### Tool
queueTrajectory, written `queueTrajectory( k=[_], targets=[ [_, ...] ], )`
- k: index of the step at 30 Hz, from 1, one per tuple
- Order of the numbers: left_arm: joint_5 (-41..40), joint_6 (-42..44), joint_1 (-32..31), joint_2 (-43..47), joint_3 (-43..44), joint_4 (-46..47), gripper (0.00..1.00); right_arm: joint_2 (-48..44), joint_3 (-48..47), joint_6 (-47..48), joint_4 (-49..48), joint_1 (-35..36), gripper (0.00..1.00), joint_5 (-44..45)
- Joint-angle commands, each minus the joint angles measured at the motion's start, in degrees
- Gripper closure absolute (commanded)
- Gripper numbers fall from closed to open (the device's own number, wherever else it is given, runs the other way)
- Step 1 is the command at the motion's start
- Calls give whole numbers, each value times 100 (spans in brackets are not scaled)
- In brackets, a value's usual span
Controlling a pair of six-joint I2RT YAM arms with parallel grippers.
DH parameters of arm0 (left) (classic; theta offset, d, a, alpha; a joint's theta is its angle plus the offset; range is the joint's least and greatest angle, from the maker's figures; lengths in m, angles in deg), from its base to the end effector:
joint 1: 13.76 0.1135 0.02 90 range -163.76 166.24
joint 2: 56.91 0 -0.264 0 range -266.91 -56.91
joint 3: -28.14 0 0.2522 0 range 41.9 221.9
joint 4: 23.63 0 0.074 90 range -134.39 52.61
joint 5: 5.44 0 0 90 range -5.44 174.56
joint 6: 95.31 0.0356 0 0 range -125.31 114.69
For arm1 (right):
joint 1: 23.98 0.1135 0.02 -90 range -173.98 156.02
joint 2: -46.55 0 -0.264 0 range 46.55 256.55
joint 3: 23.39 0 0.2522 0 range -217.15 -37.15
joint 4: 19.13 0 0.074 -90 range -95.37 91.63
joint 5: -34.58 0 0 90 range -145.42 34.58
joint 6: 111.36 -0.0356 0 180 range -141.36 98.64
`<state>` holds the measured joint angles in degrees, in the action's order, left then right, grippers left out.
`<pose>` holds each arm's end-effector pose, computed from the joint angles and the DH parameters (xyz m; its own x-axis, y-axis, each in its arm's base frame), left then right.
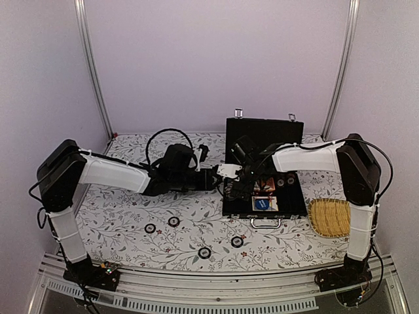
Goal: Pack up texas hold em set
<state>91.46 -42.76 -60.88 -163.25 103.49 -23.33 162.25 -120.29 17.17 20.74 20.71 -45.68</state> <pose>0.2721 -0.2993 0.1812 -0.7608 -0.0678 -0.6454 0.4222 0.7036 -0.5716 0.3099 0.2981 0.1769 -0.0822 -0.9449 -0.3167 -0.8716 0.2223 -0.4369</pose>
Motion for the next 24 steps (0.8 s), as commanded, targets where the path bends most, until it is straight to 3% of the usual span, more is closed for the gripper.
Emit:
queueTrajectory(
  k=[1, 24],
  targets=[
    [-52, 88, 102, 180, -161, 9, 60, -173, -151, -140, -43, -29, 0, -37],
    [99, -81, 103, 112, -395, 158, 60, -2, -326, -19, 126, 68, 1, 337]
  ],
)
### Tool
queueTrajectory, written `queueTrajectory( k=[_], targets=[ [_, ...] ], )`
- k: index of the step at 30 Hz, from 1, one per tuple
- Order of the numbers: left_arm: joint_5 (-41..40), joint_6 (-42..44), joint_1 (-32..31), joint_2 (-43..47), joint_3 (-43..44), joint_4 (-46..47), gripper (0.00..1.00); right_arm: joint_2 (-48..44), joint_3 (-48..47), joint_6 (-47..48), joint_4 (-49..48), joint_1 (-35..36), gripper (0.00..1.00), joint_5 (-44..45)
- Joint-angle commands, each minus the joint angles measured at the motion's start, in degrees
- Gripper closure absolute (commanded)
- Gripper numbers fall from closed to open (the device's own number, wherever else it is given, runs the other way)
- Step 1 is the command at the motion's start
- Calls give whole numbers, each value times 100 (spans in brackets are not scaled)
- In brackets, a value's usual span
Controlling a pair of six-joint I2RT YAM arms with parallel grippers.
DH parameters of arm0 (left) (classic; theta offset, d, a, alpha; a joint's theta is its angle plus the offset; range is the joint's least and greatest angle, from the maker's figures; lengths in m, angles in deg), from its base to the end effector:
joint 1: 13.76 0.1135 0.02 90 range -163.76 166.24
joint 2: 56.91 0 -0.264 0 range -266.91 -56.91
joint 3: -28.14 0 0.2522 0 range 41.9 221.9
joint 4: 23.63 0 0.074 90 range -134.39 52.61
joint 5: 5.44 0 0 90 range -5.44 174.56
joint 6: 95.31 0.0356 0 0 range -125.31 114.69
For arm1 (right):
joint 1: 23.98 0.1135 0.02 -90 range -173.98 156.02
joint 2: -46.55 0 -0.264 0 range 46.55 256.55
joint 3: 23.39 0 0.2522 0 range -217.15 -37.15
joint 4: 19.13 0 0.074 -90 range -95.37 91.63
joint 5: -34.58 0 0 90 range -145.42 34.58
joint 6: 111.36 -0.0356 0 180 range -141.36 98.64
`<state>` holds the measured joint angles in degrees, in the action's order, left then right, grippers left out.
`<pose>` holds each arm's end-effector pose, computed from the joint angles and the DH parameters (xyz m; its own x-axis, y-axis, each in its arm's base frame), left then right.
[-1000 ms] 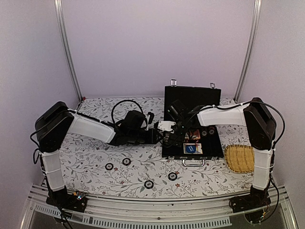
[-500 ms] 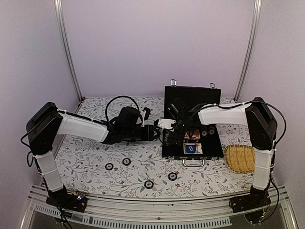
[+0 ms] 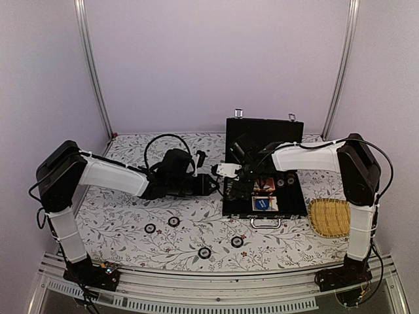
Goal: Pack up texas hold em set
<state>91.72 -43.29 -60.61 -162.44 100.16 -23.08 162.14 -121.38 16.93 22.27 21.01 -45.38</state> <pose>0.2653 -0.2895 0.1691 -0.7828 -0.0578 -0.6196 0.3980 0.7190 -0.5698 0.3089 0.3000 0.1819 -0.0838 -0.9465 -0.3116 -0.8722 0.2209 -0.4364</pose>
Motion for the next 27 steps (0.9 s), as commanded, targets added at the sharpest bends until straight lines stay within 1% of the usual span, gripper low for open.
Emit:
queueTrajectory(
  k=[1, 5, 10, 14, 20, 22, 27],
  targets=[
    [76, -26, 77, 25, -61, 138, 60, 23, -217, 4, -111, 42, 1, 405],
    [86, -40, 79, 32, -65, 149, 60, 40, -330, -52, -404, 21, 1, 617],
    [100, -35, 74, 74, -92, 134, 60, 127, -424, 34, -448, -7, 1, 577],
    [82, -39, 73, 141, -158, 136, 60, 101, -313, 144, -231, 7, 1, 251],
    [127, -19, 76, 120, -164, 121, 59, -314, 26, 241, 24, 13, 1, -95],
    [144, 1, 72, 69, -93, 69, 58, -440, 38, 258, 88, 1, 1, -173],
    [-9, 180, 76, -182, 389, -360, 49, -720, -63, 196, 299, -68, 1, -543]
  ],
)
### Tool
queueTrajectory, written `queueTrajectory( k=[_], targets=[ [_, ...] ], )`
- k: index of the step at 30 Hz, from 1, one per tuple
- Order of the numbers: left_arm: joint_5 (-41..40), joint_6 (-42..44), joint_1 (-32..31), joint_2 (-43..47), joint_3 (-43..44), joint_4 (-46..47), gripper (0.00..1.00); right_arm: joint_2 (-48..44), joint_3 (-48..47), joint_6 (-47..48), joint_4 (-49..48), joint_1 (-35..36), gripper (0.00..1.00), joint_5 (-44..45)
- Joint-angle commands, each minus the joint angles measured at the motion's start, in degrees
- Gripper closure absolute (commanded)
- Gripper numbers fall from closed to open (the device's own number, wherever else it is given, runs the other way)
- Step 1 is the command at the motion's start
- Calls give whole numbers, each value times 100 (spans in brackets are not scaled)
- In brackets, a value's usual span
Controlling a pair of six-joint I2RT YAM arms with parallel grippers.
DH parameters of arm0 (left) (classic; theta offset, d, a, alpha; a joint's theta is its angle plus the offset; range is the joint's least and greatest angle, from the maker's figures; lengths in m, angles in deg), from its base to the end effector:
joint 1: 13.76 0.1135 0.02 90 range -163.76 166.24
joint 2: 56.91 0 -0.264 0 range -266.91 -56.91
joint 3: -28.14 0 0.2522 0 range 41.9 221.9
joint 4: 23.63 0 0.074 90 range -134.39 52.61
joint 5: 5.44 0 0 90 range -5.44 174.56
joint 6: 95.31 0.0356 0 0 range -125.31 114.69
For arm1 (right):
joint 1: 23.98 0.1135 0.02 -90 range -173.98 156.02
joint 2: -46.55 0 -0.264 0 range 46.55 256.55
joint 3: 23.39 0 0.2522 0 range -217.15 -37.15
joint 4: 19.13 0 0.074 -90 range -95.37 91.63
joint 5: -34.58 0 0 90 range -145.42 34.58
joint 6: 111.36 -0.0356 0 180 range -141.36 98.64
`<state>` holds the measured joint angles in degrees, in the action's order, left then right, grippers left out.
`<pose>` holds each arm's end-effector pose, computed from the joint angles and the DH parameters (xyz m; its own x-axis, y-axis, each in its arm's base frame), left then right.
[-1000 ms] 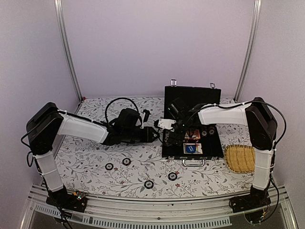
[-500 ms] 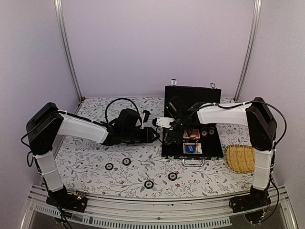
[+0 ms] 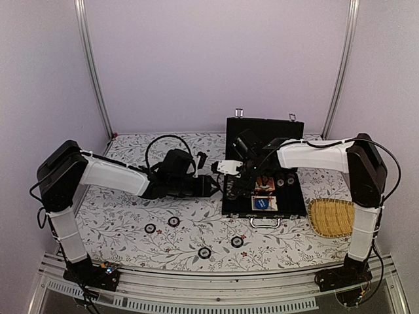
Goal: Pack up texas hold em set
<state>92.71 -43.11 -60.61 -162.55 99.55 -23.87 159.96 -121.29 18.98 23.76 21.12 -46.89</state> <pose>0.2629 -0.2878 0.1640 -0.7975 -0.0364 -0.6022 0.3966 0.7206 -0.5687 0.3038 0.2974 0.1953 -0.0403 -0.9474 -0.3176 -0.8813 0.1835 -0.4355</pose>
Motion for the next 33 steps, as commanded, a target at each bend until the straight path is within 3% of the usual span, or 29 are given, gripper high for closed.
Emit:
queueTrajectory(
  k=[1, 6, 11, 22, 33],
  targets=[
    [-168, 201, 74, -258, 618, -498, 47, -576, -118, -37, 246, -99, 1, -521],
    [-531, 431, 77, -749, 1570, -1543, 46, -1200, -57, -169, 607, -319, 1, -1068],
    [-804, 751, 88, -1279, 2354, -2486, 51, -2096, 566, -373, 687, -795, 1, -1645],
    [-831, 1019, 205, -1856, 2992, -3029, 47, -3943, 2760, -530, 102, -1672, 1, -2234],
    [-1209, 1328, 263, -2879, 4273, -3882, 46, -4599, 3665, -715, -281, -2270, 1, -2572]
  ],
)
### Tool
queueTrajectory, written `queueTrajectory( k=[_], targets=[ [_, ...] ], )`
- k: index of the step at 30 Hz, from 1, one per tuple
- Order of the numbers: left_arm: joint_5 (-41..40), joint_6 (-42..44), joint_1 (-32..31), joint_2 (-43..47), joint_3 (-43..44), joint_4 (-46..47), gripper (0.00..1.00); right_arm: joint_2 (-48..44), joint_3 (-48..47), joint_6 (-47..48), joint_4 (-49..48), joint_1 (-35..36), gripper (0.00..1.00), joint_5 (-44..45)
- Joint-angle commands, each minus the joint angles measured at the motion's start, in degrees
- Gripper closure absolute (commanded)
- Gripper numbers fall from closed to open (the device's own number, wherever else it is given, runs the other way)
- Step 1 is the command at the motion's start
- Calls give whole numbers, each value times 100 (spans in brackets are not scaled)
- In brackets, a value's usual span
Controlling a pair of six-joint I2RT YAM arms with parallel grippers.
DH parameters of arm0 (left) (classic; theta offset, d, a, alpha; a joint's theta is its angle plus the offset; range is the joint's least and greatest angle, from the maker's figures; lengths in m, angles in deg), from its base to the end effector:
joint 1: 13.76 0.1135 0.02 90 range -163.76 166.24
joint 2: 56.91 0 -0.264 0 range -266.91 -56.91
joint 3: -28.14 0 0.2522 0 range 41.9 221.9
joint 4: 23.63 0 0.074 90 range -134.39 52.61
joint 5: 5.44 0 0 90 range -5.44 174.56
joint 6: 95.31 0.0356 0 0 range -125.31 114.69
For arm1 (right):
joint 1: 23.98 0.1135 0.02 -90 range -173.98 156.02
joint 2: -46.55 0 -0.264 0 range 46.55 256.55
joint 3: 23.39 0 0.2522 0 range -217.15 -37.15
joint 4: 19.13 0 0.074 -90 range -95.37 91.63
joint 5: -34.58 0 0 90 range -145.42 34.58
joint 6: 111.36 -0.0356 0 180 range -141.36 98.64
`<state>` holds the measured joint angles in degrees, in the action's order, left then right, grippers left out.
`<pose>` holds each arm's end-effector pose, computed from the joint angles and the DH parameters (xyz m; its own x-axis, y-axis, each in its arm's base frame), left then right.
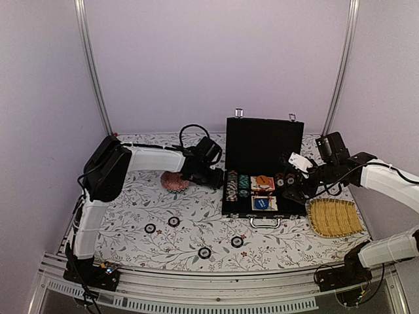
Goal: Pack up texas hold em set
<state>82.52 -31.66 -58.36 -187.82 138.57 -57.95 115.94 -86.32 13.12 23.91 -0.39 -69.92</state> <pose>0.3514 -0.3448 0.1352 -0.8263 0.1919 -0.5295 0.3575 0.9052 -0.2298 0.2238 0.1075 0.2498 -0.2707 -0.7163 -0.6431 -0.8367 0.5055 -0.2107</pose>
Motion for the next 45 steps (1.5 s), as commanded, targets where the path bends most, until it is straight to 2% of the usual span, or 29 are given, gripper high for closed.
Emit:
queueTrajectory(
  k=[1, 10, 16, 22, 31, 35, 38, 41, 45],
  targets=[
    [-213, 209, 39, -417, 449, -545, 46, -220, 209, -133, -318, -156, 1, -284],
    [-27, 488, 9, -427, 508, -963, 50, -347, 383, -144, -413, -280, 1, -300],
    [81, 741, -47, -369, 335, -1187, 60, -238, 381, -134, -455, -284, 1, -306],
    [112, 799, -166, -291, 243, -1371, 65, -179, 345, -126, -484, -287, 1, -289],
    [211, 878, -440, 438, -704, -1463, 65, -246, 524, -91, -597, -294, 1, -231],
    [202, 918, -540, 767, -1050, -1686, 64, -257, 546, -80, -623, -290, 1, -228],
    [285, 946, -556, 1050, -1204, -1803, 55, -267, 570, -73, -653, -302, 1, -238],
    [267, 1009, -553, 1154, -994, -2008, 48, -257, 601, -69, -685, -303, 1, -246],
    [370, 1156, -552, 1008, -573, -2358, 43, -271, 691, -35, -764, -320, 1, -141]
  ],
)
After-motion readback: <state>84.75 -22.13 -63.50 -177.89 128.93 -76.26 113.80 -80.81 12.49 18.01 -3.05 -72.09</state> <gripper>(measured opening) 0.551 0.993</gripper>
